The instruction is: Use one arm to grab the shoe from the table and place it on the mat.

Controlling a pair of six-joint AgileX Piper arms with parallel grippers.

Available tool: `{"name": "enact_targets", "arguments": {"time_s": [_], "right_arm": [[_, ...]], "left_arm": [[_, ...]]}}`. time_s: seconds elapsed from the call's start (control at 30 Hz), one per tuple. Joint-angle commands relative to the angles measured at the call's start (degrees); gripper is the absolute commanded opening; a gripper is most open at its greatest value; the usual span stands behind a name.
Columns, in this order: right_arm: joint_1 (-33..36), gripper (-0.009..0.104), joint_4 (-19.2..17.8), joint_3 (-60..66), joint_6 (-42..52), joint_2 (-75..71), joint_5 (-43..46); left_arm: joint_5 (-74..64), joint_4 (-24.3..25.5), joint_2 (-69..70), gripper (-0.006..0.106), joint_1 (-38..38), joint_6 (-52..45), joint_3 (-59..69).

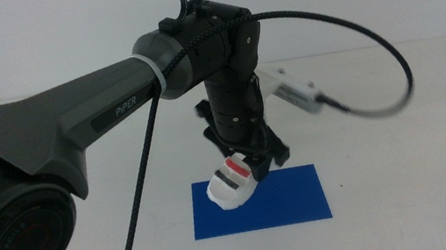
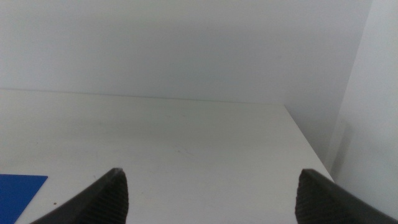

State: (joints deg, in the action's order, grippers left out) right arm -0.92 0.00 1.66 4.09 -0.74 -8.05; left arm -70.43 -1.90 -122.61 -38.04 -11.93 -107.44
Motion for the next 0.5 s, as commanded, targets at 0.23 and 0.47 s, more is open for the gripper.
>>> {"name": "enact_targets", "arguments": {"time_s": [0.23, 0.47], "right_arm": [[0.1, 0.094, -0.5, -1.1, 0.3, -1.1, 4.3], [0.1, 0.094, -0.5, -1.1, 0.3, -1.1, 4.3]], "left_arm": [[-5.1, -8.9, 2.6, 0.014, -0.1, -43.1, -1.5], [-5.2, -8.0, 0.6, 0.014, -0.1, -43.8, -1.5]]}}
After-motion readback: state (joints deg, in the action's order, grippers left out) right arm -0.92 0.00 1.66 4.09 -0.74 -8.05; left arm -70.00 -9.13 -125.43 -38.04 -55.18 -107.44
